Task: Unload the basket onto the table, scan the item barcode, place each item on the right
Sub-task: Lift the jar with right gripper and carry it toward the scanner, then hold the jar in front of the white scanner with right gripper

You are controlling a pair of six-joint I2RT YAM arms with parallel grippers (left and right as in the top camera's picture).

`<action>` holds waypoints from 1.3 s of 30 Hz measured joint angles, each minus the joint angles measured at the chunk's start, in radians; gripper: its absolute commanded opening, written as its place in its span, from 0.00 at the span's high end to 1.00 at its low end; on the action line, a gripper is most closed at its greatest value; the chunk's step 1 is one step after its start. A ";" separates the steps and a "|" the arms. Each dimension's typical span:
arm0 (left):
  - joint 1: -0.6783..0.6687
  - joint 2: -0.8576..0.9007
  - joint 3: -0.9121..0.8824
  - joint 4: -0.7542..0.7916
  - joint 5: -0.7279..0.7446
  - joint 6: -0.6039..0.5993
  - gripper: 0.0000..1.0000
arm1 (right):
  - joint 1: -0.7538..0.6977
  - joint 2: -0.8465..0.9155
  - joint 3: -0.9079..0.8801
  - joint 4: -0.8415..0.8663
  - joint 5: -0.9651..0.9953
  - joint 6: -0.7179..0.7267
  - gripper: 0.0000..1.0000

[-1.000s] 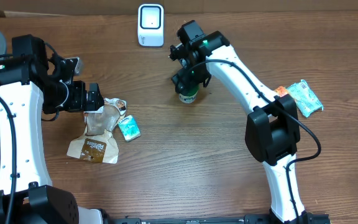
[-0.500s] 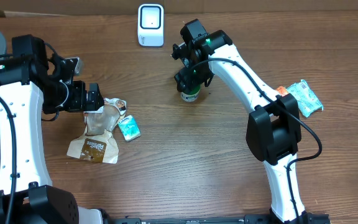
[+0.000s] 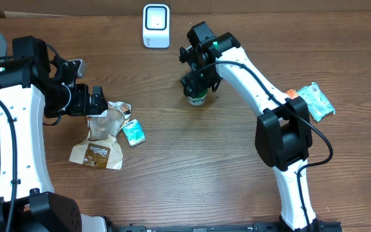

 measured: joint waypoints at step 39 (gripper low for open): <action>0.000 0.000 0.000 0.000 0.000 0.000 0.00 | -0.203 -0.071 0.504 -0.240 -0.990 0.106 0.61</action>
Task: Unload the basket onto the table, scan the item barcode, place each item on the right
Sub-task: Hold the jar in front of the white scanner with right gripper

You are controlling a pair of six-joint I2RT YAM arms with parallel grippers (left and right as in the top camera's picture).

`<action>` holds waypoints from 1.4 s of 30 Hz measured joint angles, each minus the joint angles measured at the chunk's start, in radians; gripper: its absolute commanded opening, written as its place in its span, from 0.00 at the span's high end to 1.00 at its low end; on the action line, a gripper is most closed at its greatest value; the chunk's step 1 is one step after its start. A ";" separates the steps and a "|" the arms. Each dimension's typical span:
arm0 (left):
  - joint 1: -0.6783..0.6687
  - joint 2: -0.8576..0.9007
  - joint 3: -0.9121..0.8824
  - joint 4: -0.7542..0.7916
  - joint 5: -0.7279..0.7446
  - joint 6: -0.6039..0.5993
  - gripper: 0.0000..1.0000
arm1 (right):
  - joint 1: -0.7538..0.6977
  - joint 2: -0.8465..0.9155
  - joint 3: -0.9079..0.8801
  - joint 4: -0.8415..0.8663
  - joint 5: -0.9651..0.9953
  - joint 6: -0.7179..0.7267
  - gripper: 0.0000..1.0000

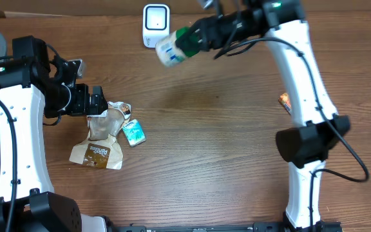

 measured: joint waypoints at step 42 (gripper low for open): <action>0.000 0.000 0.000 0.000 0.000 0.000 0.00 | 0.271 0.180 -0.032 0.865 1.168 -0.399 0.50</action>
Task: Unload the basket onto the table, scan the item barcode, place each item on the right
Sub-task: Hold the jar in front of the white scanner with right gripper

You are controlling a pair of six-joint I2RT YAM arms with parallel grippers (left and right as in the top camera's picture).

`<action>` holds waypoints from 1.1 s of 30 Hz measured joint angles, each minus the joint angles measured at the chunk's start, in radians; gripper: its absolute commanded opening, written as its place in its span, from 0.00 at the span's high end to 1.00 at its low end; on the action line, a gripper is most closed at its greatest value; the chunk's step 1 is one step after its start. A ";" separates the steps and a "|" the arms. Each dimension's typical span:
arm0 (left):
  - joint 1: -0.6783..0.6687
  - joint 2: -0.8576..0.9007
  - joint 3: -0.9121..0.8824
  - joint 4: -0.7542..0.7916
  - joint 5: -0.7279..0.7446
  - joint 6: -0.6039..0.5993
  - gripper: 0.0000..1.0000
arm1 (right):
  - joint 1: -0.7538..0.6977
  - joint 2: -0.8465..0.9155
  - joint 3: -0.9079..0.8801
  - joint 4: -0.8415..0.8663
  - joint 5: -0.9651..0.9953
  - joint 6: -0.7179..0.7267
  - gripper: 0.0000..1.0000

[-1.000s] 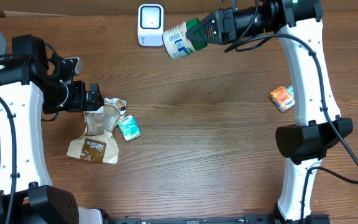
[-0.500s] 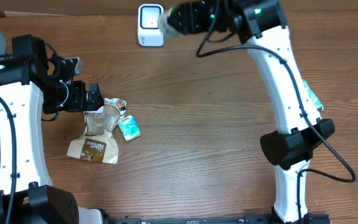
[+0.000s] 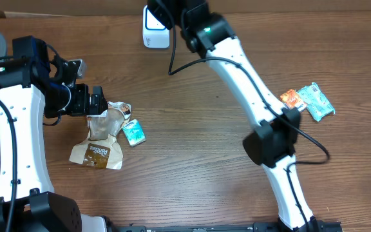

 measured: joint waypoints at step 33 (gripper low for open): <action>0.000 0.000 0.000 0.000 0.000 0.000 0.00 | -0.059 0.249 -0.012 0.333 0.023 -0.778 0.50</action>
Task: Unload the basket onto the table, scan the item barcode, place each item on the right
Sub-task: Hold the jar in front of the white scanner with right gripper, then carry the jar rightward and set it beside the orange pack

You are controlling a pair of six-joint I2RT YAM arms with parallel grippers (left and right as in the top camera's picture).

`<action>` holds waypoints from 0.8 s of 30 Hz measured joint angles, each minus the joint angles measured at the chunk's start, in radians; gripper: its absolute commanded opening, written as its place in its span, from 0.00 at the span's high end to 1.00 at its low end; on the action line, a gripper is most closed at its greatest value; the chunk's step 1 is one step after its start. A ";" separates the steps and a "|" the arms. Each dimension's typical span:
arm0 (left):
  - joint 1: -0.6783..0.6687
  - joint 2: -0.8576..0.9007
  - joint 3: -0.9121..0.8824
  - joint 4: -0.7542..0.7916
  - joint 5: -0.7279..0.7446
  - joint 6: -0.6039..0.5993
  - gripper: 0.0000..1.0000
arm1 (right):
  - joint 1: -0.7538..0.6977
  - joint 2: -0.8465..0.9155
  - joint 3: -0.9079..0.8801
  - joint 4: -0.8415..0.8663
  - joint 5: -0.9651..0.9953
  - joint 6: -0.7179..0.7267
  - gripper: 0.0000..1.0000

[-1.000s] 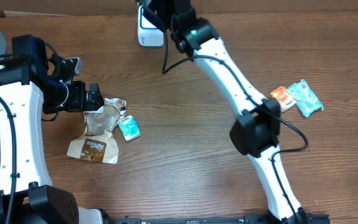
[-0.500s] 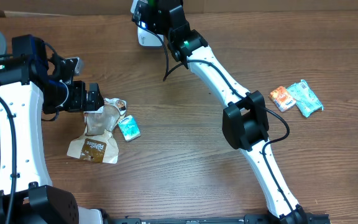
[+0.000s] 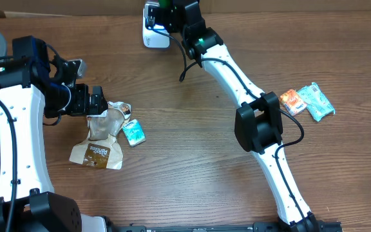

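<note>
The white barcode scanner (image 3: 152, 33) stands at the table's far edge. My right gripper (image 3: 167, 11) reaches right over it, and only part of the scanner shows beside the wrist. A bit of green from the white, green-capped bottle (image 3: 164, 3) shows at the gripper, which is shut on it; the rest of the bottle is hidden. At the left, my left gripper (image 3: 100, 101) rests against the crumpled top of a brown paper pouch (image 3: 100, 149). Its jaws cannot be made out.
A small teal packet (image 3: 134, 133) lies beside the brown pouch. An orange packet (image 3: 292, 100) and a teal packet (image 3: 317, 101) lie at the right. A grey basket sits at the far left edge.
My right gripper has moved a little further back and left over the scanner, and the arm has stretched along with it. The left arm and the packets have not moved.
At first my right gripper was down on the green-capped bottle standing mid-table. Then it held the bottle lifted and tipped on its side next to the scanner. After that it was over the scanner, and now it sits a little further back there.
</note>
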 measured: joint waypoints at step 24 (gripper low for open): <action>0.000 0.000 0.000 0.000 0.000 0.000 0.00 | 0.005 0.000 0.000 0.003 -0.057 0.272 0.43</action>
